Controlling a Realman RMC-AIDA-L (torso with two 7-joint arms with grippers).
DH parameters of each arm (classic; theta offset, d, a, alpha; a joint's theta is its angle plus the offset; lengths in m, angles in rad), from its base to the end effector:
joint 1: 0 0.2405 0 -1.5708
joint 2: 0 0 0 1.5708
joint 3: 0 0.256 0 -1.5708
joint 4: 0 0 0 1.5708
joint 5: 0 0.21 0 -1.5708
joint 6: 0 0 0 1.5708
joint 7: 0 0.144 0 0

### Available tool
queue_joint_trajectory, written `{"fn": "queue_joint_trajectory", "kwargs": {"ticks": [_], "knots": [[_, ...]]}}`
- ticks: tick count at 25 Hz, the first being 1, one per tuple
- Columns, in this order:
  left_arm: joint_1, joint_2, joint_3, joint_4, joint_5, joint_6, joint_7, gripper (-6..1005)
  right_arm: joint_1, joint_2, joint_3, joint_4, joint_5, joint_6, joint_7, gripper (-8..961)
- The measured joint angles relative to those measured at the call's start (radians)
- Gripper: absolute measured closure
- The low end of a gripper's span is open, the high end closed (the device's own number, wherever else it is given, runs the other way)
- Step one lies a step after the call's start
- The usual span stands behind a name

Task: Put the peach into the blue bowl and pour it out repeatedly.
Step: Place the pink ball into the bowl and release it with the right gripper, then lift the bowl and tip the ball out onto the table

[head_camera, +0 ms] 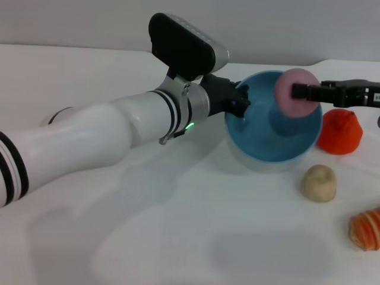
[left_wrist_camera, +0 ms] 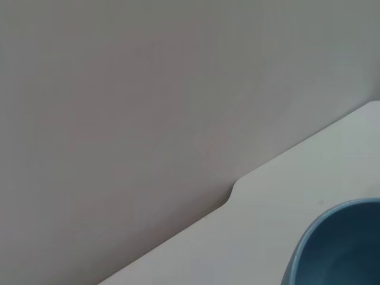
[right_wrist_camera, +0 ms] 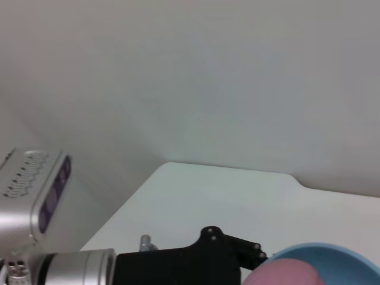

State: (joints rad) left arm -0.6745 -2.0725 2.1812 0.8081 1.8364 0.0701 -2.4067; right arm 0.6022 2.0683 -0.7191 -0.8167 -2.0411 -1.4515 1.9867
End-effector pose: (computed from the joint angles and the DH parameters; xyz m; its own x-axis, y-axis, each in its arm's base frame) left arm -0.1599 0.3870 -0.1356 0.8688 0.3495 0.3509 0.4943 -0.6558 -0.5707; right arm 0.2355 0.3751 0.0279 0.5646 -0.6431 -0.5173 -0.7717 -0.6337 -0.0543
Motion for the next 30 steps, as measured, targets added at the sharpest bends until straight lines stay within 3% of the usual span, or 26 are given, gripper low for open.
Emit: {"fn": "queue_joint_trajectory", "kwargs": {"ticks": [9, 12, 17, 24, 25, 30], "knots": [[0.004, 0.0, 0.008, -0.001, -0.001, -0.001, -0.002, 999, -0.065, -0.001, 0.011, 0.013, 0.104, 0.008, -0.131, 401], [0.004, 0.0, 0.009, -0.002, 0.0, -0.004, 0.001, 999, -0.096, -0.002, 0.032, -0.011, 0.126, 0.01, -0.184, 401], [0.0, 0.0, 0.013, -0.001, 0.005, -0.035, 0.006, 999, -0.216, 0.004, 0.076, -0.011, 0.287, 0.028, -0.48, 401], [-0.027, -0.001, 0.023, 0.017, 0.009, -0.073, 0.167, 1001, -0.318, 0.004, 0.141, 0.227, 0.458, 0.118, -0.832, 401], [-0.029, -0.002, 0.032, 0.022, 0.009, -0.084, 0.199, 1001, -0.329, 0.005, 0.183, 0.325, 0.506, 0.124, -0.949, 401], [-0.028, -0.002, 0.149, 0.068, 0.046, -0.24, 0.386, 1000, -0.344, 0.004, 0.234, 0.5, 0.63, 0.128, -1.139, 400]]}}
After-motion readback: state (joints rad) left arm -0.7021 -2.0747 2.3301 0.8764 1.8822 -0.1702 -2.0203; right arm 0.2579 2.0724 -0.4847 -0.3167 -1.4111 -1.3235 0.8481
